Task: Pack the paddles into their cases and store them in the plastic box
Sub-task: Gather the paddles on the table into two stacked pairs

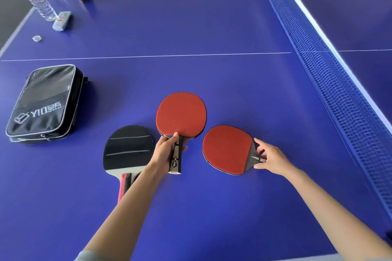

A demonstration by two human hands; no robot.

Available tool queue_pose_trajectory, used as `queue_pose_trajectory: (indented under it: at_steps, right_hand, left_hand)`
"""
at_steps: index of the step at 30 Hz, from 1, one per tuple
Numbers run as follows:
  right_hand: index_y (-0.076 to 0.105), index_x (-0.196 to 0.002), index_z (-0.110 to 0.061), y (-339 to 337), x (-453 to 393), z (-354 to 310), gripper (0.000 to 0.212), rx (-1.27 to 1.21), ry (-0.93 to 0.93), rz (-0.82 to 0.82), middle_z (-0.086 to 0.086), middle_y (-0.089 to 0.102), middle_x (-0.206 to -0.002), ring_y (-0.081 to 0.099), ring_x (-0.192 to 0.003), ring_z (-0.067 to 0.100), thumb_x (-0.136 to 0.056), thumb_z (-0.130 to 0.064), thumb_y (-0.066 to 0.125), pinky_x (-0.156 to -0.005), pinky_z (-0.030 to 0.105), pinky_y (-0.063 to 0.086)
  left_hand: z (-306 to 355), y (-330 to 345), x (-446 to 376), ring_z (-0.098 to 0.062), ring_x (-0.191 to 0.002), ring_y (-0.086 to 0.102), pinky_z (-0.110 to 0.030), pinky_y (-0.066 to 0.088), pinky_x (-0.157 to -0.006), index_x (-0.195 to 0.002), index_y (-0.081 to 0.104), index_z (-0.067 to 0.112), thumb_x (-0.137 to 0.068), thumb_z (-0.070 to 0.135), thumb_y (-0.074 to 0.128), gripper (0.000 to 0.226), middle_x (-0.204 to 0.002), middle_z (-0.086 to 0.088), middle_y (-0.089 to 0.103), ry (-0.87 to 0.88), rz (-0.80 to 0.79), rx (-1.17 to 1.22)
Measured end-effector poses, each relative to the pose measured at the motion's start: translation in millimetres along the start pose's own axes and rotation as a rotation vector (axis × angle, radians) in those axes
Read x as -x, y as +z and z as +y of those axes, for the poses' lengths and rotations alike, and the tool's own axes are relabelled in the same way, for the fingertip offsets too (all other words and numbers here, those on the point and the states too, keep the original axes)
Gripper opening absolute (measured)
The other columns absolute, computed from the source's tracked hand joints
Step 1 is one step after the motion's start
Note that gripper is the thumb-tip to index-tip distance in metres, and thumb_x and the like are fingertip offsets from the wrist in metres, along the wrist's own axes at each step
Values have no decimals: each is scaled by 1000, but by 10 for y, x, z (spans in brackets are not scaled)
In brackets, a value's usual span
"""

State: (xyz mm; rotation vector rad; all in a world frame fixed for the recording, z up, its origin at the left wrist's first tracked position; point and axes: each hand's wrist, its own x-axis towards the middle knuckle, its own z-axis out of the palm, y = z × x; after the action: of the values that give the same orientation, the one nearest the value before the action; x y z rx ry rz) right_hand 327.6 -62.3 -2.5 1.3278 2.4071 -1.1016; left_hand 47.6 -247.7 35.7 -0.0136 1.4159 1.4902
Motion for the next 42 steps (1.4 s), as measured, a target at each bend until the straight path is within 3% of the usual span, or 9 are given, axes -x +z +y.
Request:
queue_pose_trajectory:
  at_steps: [5, 10, 16, 20, 24, 27, 30, 35, 42]
  right_hand:
    - [38, -129, -19, 628, 317, -514, 88, -123, 110, 53, -16, 55, -83, 58, -76, 9, -57, -30, 87, -63, 21, 44]
    - [10, -145, -21, 1163, 481, -1043, 123, -241, 239, 162, -4, 54, -128, 56, -115, 24, -52, -35, 89, -89, 37, 49]
    - [14, -144, -10, 1598, 606, -1592, 123, -284, 396, 325, 11, 41, -130, 58, -108, 34, -51, -38, 90, -80, 42, 53]
    - [10, -145, -6, 1630, 600, -1680, 123, -265, 420, 280, 12, 38, -130, 56, -111, 35, -56, -41, 87, -80, 42, 52]
    - [27, -142, -2, 1362, 502, -1518, 85, -113, 326, 418, 17, 40, -131, 40, -121, 35, -81, -45, 66, -98, 41, 38]
    - [47, -133, -11, 1088, 357, -1516, 46, -498, 243, 396, 10, 55, -125, 51, -118, 29, -95, -37, 49, -102, 37, 40]
    - [44, -136, -17, 986, 240, -1529, 53, -818, 293, 279, 6, 62, -115, 61, -109, 24, -89, -32, 62, -98, 42, 49]
    - [51, -130, -14, 1043, 194, -1433, 46, -816, 284, 317, 14, 64, -114, 63, -106, 28, -86, -12, 66, -88, 48, 55]
    - [58, -127, -14, 1170, 298, -1396, 39, -765, 202, 433, 10, 68, -110, 65, -94, 22, -88, -8, 59, -89, 41, 54]
  left_hand:
    - [-80, -235, 136, -11, -58, 51, -24, 45, -54, -84, 46, 15, -91, 26, 60, 19, -69, -1, 55, -101, 76, -56]
    - [-175, -406, 252, -4, -36, 50, -16, 43, -38, -74, 42, 15, -91, 23, 60, 27, -45, 6, 53, -115, 97, -50]
    - [-246, -464, 292, -14, -52, 54, -28, 48, -55, -78, 45, 14, -91, 22, 61, 22, -64, -4, 56, -137, 75, -68]
    - [-308, -440, 307, -18, -60, 53, -31, 47, -60, -81, 45, 13, -91, 22, 62, 21, -71, -6, 56, -160, 56, -59]
    - [-440, -388, 371, -18, -65, 56, -29, 48, -62, -89, 53, 8, -90, 15, 62, 12, -77, -7, 61, -166, 39, -71]
    - [-590, -316, 448, -20, -72, 62, -27, 51, -67, -97, 60, 3, -87, 8, 65, 12, -85, -9, 67, -147, -2, -95]
    - [-700, -230, 478, -20, -86, 66, -26, 53, -78, -104, 62, 4, -82, 5, 69, 23, -95, -8, 71, -150, -35, -96]
    - [-733, -209, 453, -25, -99, 66, -33, 52, -90, -108, 62, 5, -80, 10, 73, 31, -105, -12, 71, -130, -63, -147]
    - [-825, -273, 463, -20, -68, 69, -39, 57, -80, -98, 56, 8, -86, 33, 62, 29, -62, 5, 67, 24, 312, -506]
